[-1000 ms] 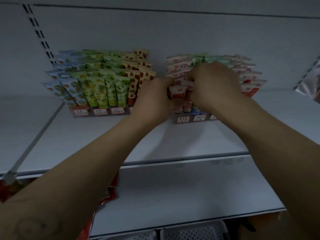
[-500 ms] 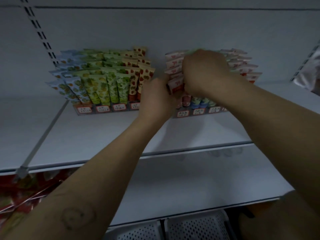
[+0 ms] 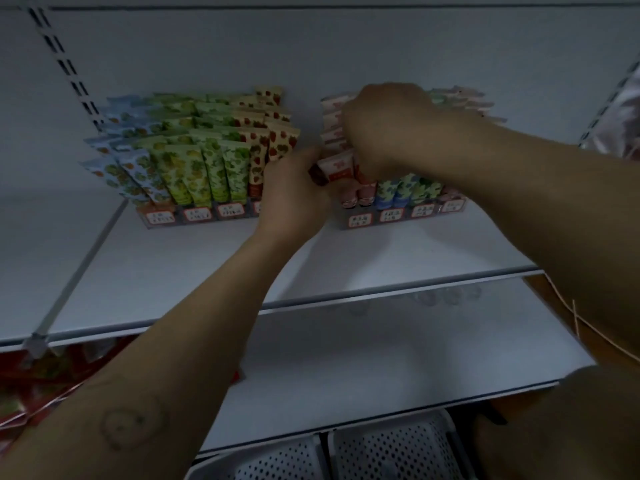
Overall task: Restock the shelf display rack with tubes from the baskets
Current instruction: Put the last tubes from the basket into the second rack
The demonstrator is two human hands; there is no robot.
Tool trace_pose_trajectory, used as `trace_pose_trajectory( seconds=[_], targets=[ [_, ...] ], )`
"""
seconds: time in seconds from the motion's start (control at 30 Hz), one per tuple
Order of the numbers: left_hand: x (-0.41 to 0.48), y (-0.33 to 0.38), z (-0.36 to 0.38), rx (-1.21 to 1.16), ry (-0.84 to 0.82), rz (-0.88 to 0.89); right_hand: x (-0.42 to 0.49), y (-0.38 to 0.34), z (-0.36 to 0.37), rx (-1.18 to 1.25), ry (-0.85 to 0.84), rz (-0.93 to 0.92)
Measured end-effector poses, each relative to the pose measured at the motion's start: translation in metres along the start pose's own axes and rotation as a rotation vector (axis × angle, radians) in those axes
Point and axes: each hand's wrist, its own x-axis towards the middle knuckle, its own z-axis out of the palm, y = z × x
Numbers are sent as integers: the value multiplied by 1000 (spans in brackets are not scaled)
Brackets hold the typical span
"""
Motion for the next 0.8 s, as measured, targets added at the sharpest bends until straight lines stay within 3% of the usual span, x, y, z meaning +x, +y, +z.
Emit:
trace_pose_trajectory(
  seconds=[0.2,0.4,0.8],
  targets=[
    [4,-6,0,-125,28,-156,6,3,-6,53,-100,28],
    [1,-6,4,-4,5,26,10,-3,-2,-7,-68,46],
    [1,-3,-2,-52,-28,13,-3,0,9,2,-35,69]
  ],
)
